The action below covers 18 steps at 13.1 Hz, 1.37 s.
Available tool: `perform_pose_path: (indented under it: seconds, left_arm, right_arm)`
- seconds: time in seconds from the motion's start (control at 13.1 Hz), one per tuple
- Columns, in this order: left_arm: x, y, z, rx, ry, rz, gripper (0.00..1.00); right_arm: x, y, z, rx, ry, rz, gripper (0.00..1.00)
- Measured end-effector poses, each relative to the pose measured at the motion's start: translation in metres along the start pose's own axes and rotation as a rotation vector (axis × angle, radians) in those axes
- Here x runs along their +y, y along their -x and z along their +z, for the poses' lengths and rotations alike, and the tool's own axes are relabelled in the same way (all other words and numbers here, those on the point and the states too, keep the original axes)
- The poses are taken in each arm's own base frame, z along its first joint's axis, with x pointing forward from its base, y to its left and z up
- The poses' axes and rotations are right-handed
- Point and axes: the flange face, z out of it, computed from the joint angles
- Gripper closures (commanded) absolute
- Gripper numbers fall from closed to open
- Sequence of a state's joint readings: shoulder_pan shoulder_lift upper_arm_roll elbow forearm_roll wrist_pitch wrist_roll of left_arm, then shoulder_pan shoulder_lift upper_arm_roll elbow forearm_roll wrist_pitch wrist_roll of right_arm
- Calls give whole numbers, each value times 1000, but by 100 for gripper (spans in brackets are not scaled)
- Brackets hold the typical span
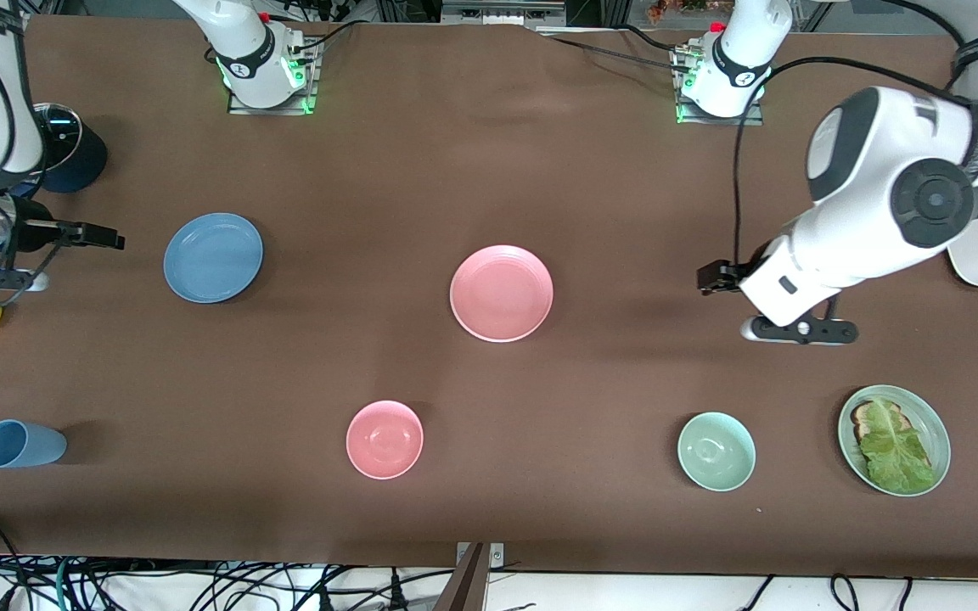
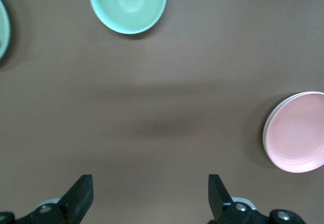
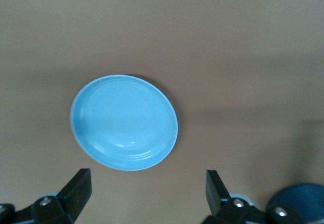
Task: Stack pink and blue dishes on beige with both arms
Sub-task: 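Withdraw the left gripper while the right gripper reaches the blue plate, then grasp the blue plate rim with the right gripper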
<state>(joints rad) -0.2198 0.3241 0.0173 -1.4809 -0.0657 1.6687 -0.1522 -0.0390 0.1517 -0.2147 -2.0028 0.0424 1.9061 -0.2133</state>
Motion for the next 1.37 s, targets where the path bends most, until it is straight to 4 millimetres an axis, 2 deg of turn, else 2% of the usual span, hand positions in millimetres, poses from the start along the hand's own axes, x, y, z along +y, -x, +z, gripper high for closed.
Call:
perform_pose_path:
  seconds: [0.31,0.38,0.53,0.69,0.99,1.22,1.37]
  left_arm:
    - [-75,5,-46,-29,-7,-31,0]
    - [-86,9,-59,-26,-39,-40,0]
    - [-91,19,-85,7,-93,-44,0]
    - [-100,28,-102,31,-91,-59,0]
    - [-136,54,-138,67,-20,-111,0]
    - [-135,83,-147,8,-3,-109,0]
    - [-131,95,-143,-17,19,-102,0]
  right_arm:
    - [23,2,72,5,-96,-8,0]
    - [28,-1,88,3,-124,-15,0]
    - [40,-6,119,-6,-168,-30,0]
    - [52,-8,142,-10,-184,-43,2]
    - [60,-8,168,-28,-207,-51,23]
    - [61,-10,178,-35,-205,-47,32]
    - [61,-11,184,-36,-208,-43,50]
